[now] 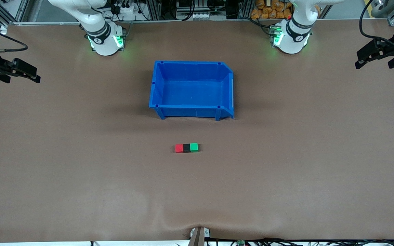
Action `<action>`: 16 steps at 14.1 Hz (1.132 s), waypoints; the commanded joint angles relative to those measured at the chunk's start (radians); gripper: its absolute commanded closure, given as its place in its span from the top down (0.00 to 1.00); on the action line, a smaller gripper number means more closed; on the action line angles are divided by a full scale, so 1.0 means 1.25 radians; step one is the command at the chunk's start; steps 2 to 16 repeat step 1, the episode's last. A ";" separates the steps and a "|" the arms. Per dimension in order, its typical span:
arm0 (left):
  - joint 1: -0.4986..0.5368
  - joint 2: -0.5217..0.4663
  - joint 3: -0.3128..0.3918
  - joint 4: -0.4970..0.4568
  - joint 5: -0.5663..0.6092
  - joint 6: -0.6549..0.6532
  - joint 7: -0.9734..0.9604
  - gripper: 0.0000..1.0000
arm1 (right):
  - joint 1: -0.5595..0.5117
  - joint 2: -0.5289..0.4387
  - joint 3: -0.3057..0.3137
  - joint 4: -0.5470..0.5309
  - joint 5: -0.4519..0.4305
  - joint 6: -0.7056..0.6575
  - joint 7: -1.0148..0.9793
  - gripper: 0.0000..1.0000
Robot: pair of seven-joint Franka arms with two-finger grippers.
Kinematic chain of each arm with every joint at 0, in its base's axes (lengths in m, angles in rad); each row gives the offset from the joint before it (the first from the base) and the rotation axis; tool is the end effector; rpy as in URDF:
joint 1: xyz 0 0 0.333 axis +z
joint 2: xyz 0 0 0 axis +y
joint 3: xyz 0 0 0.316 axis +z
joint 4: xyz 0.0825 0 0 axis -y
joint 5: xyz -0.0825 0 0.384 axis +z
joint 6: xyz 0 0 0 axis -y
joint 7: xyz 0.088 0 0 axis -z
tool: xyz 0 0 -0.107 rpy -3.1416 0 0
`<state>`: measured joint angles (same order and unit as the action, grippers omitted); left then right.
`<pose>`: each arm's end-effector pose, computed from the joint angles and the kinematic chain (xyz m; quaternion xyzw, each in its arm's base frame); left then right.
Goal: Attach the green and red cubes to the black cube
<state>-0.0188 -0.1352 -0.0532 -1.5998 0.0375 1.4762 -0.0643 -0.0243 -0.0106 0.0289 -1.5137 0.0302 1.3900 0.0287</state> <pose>0.5004 -0.0340 0.6740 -0.9997 0.0017 -0.0072 0.0218 0.5320 0.0062 0.6419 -0.9982 0.0102 0.0568 0.0139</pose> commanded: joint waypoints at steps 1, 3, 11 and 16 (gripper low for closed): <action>0.004 0.003 -0.005 0.013 -0.013 -0.021 -0.007 1.00 | 0.001 -0.009 -0.001 -0.009 0.002 0.004 0.011 1.00; 0.004 0.003 -0.005 0.013 -0.013 -0.021 -0.007 1.00 | 0.001 -0.009 -0.001 -0.009 0.002 0.004 0.011 1.00; 0.004 0.003 -0.005 0.013 -0.013 -0.021 -0.007 1.00 | 0.001 -0.009 -0.001 -0.009 0.002 0.004 0.011 1.00; 0.004 0.003 -0.005 0.013 -0.013 -0.021 -0.007 1.00 | 0.001 -0.009 -0.001 -0.009 0.002 0.004 0.011 1.00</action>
